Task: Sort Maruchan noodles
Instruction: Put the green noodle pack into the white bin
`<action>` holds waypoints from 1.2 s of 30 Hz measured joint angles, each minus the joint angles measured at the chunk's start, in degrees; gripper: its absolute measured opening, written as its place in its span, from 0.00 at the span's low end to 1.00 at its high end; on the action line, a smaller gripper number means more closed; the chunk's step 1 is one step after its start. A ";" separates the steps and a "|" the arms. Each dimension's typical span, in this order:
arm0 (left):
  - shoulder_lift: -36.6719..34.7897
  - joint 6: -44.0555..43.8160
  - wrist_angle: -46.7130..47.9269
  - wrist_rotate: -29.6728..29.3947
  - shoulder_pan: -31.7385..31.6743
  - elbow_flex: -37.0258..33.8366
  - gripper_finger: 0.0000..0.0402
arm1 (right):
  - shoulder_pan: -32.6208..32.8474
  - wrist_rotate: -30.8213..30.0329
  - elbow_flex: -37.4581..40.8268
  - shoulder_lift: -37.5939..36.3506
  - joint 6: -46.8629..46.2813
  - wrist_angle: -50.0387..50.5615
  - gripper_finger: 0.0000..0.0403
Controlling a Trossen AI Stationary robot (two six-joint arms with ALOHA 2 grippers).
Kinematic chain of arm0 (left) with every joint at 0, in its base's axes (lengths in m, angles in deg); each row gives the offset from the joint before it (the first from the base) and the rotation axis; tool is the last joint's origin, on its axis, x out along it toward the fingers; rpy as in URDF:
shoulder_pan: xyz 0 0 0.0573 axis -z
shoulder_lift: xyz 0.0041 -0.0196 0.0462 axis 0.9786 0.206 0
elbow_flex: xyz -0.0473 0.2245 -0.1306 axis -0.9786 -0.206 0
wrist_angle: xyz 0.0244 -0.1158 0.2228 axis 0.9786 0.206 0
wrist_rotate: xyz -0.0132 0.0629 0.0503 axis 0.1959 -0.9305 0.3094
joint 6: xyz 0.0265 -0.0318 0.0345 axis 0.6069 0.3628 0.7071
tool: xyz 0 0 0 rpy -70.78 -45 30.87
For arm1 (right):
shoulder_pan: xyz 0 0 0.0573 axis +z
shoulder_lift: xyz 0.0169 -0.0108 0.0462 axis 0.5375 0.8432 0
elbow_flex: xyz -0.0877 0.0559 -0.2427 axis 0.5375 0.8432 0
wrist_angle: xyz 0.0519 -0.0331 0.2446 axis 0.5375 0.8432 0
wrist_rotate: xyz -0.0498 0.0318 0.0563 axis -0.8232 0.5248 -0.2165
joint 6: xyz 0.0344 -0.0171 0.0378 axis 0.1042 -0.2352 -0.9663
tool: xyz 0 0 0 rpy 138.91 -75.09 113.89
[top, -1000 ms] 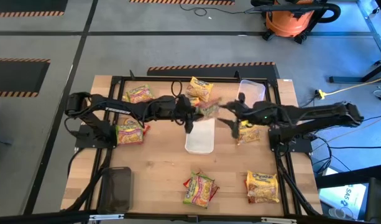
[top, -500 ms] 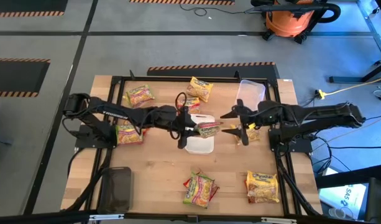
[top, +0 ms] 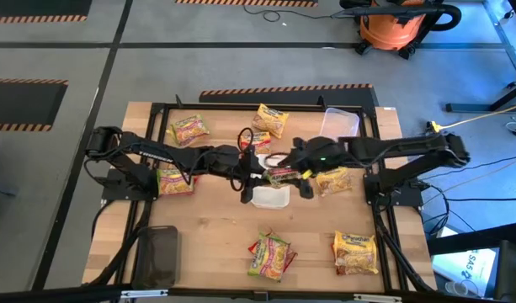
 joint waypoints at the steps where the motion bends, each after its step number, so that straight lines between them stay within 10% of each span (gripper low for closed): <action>1: 0.00 0.00 0.05 0.01 0.01 0.00 0.26 | -0.02 0.00 -1.60 1.56 0.06 2.31 0.63; 9: 0.03 0.04 1.09 0.02 0.01 0.00 0.26 | -0.02 2.06 -6.64 7.76 1.59 9.18 0.58; 18: 0.00 0.02 1.07 -2.93 0.01 -0.02 0.35 | -0.06 1.97 -6.57 6.94 1.67 9.63 0.21; 36: -12.59 -3.25 27.04 -10.50 5.43 -3.74 0.46 | -1.45 -6.08 -8.17 5.95 3.04 10.18 0.21</action>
